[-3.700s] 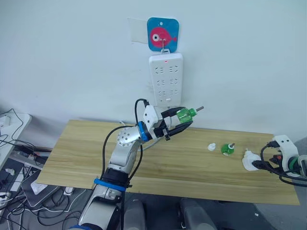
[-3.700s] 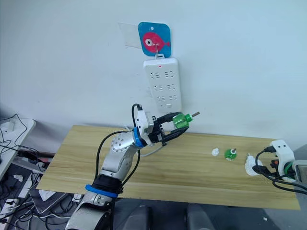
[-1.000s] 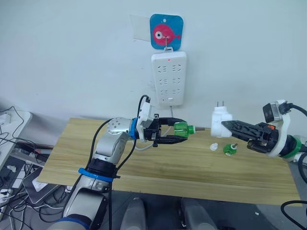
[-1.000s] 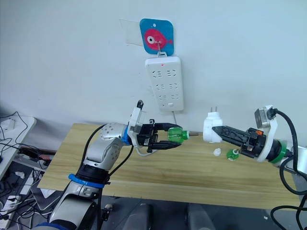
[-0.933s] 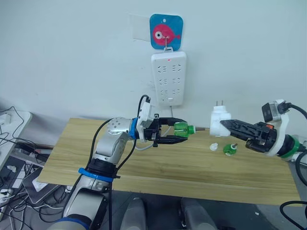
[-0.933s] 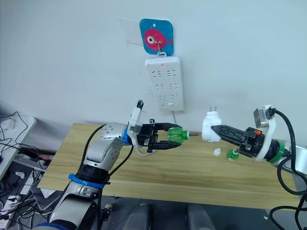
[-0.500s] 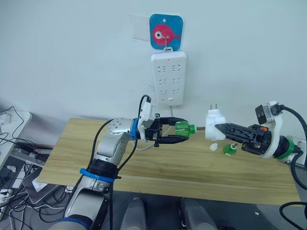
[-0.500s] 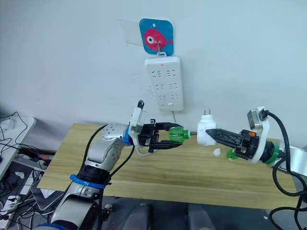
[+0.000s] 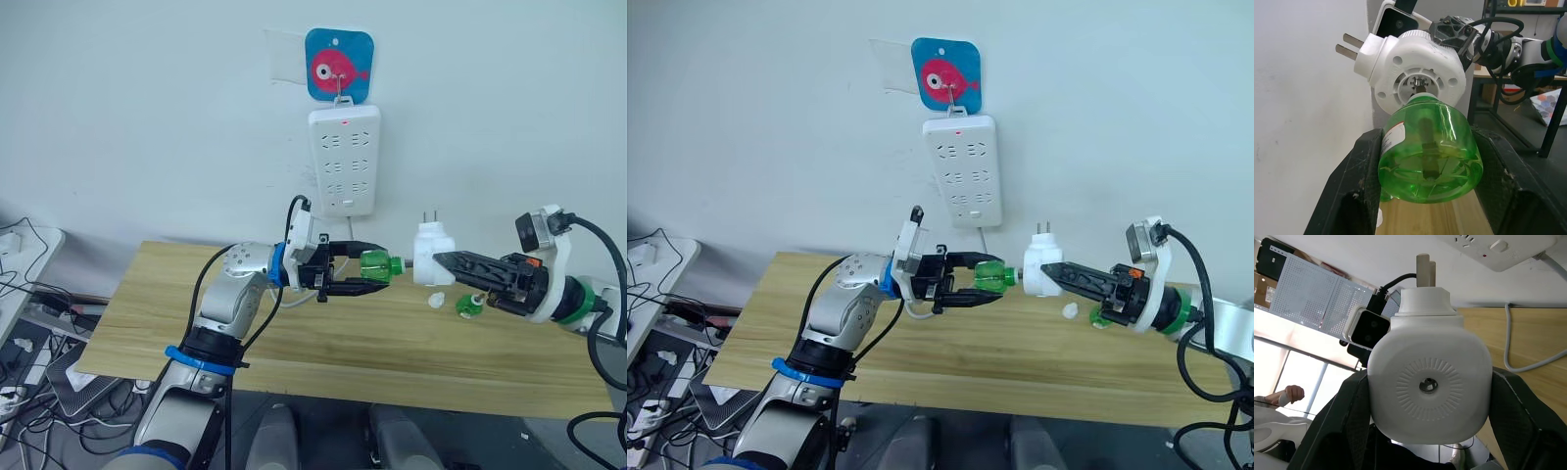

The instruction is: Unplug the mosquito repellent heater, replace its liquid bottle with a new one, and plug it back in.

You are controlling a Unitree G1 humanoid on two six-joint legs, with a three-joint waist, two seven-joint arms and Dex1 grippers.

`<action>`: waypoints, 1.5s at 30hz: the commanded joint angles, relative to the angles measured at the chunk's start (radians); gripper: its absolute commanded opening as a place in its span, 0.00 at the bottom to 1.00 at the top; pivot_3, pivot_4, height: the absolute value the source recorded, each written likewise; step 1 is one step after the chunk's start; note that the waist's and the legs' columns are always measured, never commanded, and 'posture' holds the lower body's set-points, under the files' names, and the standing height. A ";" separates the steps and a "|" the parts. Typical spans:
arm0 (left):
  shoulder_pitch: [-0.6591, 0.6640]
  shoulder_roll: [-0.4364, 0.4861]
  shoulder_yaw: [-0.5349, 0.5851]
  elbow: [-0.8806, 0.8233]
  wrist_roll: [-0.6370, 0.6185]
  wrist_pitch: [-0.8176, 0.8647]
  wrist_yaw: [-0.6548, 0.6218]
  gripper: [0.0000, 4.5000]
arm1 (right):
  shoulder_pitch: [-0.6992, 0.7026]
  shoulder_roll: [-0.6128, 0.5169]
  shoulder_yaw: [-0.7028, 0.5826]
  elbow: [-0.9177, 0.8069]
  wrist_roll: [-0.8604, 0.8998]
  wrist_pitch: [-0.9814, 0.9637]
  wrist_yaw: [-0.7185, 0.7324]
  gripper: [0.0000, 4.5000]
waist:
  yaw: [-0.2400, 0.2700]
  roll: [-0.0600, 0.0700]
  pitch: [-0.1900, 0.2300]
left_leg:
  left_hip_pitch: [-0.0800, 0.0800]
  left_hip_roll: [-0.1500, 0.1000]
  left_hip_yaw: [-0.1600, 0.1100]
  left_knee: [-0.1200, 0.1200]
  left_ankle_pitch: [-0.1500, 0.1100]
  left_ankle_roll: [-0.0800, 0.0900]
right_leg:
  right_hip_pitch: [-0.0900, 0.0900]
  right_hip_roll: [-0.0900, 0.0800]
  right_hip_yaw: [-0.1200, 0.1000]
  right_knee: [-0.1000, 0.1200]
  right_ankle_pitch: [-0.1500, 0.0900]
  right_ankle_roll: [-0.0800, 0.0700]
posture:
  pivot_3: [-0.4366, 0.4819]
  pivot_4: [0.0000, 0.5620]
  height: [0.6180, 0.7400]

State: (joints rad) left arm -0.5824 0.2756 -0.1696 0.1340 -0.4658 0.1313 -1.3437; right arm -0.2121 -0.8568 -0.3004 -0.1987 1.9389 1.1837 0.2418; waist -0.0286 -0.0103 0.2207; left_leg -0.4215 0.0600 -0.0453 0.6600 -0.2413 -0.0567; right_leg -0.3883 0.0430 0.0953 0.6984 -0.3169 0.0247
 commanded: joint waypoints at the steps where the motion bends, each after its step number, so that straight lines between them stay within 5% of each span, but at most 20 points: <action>1: -0.031 -0.009 0.000 -0.022 -0.014 -0.002 -0.006 0.50 | 0.006 -0.022 -0.010 -0.033 0.033 0.002 0.029 0.66 | 0.000 0.000 0.000 | 0.000 0.000 0.000 0.000 0.000 0.000 | 0.000 0.000 0.000 0.000 0.000 0.000 | 0.50 0.34 1.00; 45: -0.038 -0.016 -0.038 -0.031 0.002 0.010 -0.055 0.50 | -0.039 0.009 0.091 -0.112 0.033 -0.052 -0.014 0.66 | -0.001 0.000 0.000 | 0.000 0.000 0.000 0.000 0.000 0.000 | 0.000 0.000 0.000 0.000 0.000 0.000 | 0.49 0.36 1.00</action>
State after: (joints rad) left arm -0.6093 0.2761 -0.1797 0.1287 -0.4620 0.1471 -1.3893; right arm -0.2298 -0.8548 -0.2255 -0.2412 1.9445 1.1421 0.2250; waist -0.0293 -0.0104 0.2208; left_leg -0.4217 0.0600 -0.0454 0.6599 -0.2413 -0.0567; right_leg -0.3884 0.0430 0.0953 0.6980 -0.3170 0.0249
